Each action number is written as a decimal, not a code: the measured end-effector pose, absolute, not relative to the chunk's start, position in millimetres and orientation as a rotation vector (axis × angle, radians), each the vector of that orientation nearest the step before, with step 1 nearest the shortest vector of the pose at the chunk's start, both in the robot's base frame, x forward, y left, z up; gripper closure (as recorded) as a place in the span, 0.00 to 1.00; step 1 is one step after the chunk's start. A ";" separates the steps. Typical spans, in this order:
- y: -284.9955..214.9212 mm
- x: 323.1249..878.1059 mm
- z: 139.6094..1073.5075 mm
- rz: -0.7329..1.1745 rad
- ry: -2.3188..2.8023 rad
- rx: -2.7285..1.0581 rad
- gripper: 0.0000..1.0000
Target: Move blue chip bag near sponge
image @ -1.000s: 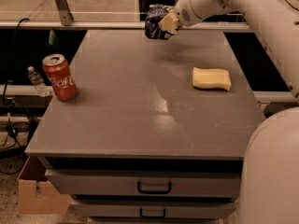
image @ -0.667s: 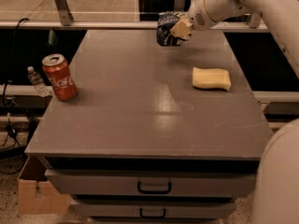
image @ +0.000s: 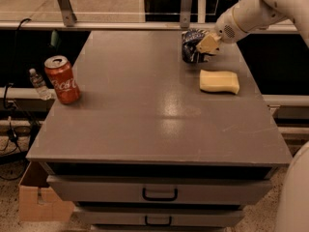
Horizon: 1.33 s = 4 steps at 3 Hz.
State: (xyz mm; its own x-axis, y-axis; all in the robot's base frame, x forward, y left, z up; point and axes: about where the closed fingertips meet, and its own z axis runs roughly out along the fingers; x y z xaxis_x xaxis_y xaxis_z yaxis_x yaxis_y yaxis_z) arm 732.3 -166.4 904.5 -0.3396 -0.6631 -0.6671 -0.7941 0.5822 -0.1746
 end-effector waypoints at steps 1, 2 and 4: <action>-183.9 723.2 894.8 0.218 2.145 -1.167 0.60; -194.7 717.9 890.0 0.202 2.173 -1.180 0.37; -202.1 714.0 888.4 0.194 2.182 -1.192 0.00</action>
Offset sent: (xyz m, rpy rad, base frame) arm -0.0223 -0.0467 -0.0131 -0.0913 0.0699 -0.0262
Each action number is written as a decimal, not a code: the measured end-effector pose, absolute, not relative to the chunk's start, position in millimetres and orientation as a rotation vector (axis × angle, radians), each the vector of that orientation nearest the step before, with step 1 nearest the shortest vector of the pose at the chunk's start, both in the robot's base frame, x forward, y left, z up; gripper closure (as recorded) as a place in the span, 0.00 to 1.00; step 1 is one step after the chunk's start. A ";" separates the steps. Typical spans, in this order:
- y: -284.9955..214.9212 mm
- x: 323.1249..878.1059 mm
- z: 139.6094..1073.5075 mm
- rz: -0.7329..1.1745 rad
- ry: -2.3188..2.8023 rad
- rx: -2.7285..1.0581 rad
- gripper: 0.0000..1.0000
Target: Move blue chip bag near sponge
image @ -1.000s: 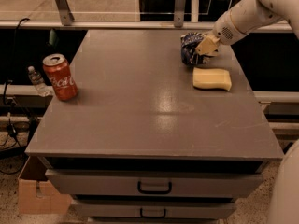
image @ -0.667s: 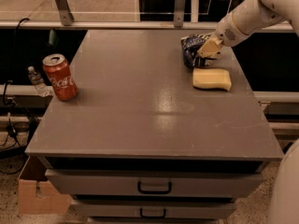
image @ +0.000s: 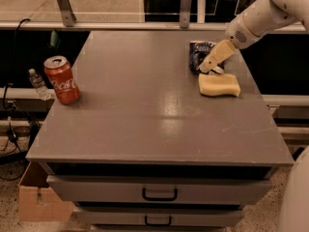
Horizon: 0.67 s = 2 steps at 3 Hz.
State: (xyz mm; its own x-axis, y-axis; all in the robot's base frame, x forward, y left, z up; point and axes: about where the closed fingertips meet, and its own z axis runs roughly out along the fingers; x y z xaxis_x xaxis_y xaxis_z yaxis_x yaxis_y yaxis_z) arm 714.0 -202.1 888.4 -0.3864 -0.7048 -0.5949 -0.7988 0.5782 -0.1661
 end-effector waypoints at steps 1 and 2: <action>-200.6 713.7 886.6 0.205 2.181 -1.193 0.00; -224.1 715.8 896.0 0.208 2.158 -1.165 0.00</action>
Offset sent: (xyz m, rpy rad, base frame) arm 0.0089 -0.0852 0.0398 0.0784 -0.0902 -0.0389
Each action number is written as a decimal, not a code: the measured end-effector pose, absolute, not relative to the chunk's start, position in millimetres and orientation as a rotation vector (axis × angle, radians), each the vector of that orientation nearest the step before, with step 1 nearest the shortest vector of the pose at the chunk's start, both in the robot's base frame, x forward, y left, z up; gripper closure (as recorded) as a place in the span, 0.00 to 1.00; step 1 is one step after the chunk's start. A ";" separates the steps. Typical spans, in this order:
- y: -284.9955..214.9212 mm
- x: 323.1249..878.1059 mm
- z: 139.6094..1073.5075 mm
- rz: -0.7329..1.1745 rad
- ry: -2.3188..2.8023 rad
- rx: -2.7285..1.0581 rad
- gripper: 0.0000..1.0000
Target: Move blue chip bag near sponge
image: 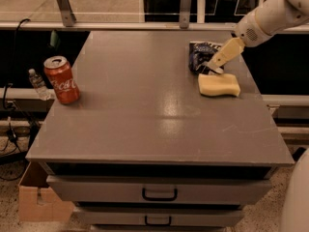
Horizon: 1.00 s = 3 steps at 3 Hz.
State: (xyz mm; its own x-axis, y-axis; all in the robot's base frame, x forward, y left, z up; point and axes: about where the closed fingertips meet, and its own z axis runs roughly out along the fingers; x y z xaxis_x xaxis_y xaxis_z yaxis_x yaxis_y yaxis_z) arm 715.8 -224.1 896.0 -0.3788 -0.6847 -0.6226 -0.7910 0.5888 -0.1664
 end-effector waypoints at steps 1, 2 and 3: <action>-295.3 707.0 954.0 0.122 2.065 -1.093 0.00; -335.7 690.2 997.4 0.041 2.009 -1.059 0.00; -340.8 673.6 1034.9 0.027 1.960 -1.023 0.00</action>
Offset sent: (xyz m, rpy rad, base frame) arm -0.0407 -0.1769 0.1729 -0.0304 -0.3298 -0.1138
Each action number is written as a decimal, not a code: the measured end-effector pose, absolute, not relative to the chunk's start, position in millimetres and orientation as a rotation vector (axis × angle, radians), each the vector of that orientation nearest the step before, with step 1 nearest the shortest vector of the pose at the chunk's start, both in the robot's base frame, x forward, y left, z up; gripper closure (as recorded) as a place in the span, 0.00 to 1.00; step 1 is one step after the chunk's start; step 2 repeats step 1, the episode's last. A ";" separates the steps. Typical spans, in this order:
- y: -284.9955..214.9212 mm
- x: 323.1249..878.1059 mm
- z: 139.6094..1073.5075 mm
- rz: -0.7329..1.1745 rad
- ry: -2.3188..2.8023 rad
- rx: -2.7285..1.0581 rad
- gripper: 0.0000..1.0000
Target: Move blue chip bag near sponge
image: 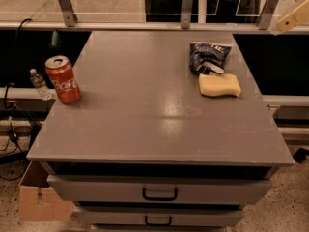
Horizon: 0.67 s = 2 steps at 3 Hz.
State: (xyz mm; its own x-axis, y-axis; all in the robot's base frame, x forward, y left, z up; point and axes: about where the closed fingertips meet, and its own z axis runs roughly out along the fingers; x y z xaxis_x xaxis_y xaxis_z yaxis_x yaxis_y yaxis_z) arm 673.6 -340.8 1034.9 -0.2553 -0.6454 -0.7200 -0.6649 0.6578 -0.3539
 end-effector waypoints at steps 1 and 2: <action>-339.5 671.6 1039.0 0.025 1.955 -1.023 0.00; -339.5 671.6 1039.0 0.025 1.955 -1.023 0.00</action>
Offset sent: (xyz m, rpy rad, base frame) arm 0.0000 0.0000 0.0000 0.0000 0.0000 0.0000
